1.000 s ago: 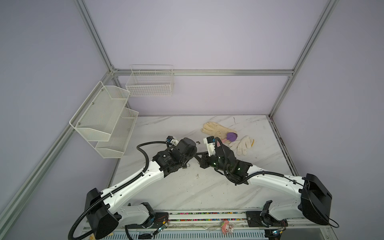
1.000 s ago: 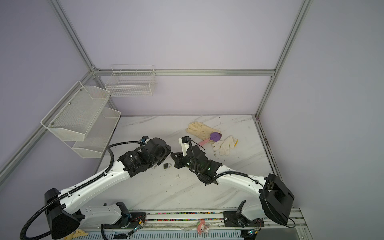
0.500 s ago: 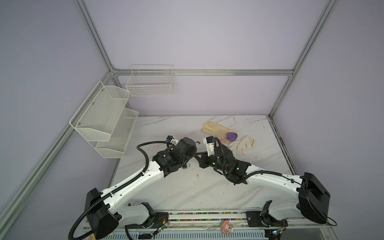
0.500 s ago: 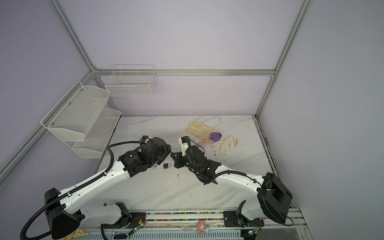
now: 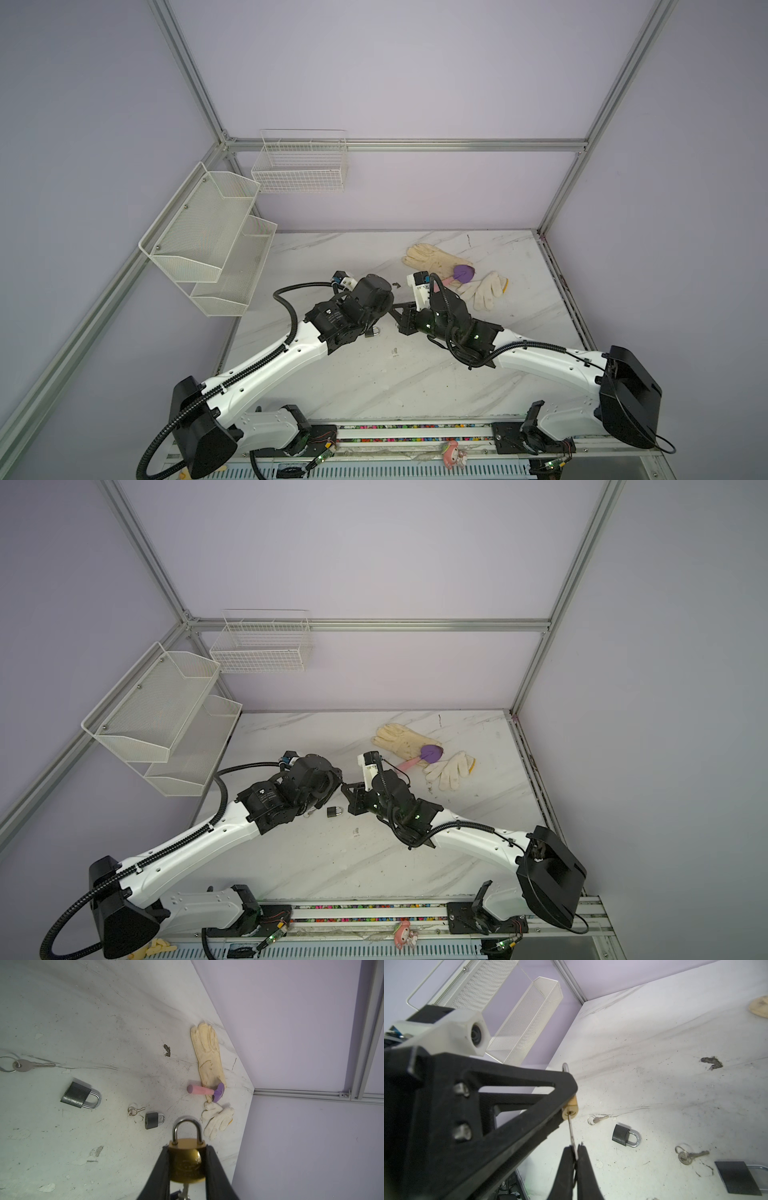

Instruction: Unlock with the key

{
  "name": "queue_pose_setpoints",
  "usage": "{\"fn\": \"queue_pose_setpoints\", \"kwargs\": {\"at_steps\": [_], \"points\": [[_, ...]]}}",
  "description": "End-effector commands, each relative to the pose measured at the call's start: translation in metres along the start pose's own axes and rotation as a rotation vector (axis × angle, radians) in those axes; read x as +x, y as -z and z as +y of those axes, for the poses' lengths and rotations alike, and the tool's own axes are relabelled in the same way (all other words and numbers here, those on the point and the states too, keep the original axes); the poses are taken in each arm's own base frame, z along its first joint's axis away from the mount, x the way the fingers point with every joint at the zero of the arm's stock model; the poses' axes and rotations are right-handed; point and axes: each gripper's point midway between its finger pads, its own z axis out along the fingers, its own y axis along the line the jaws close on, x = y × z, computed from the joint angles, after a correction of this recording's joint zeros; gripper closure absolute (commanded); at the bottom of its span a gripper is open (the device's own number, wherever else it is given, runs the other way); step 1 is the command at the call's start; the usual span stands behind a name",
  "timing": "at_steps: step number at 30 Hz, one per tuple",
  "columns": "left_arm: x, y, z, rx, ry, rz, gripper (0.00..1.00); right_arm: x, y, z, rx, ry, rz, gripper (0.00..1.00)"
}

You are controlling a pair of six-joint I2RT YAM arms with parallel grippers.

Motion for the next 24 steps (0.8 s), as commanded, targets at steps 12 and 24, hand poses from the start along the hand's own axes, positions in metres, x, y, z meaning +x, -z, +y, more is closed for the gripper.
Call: {"fn": "queue_pose_setpoints", "kwargs": {"at_steps": [12, 24], "points": [[-0.006, 0.008, -0.003, 0.037, 0.003, -0.02, 1.0, -0.021, 0.008, 0.016, -0.04, 0.005, -0.05, 1.0], [-0.014, 0.017, -0.013, 0.065, -0.003, -0.046, 1.0, -0.016, 0.014, 0.007, -0.008, 0.0, -0.05, 1.0]]}}
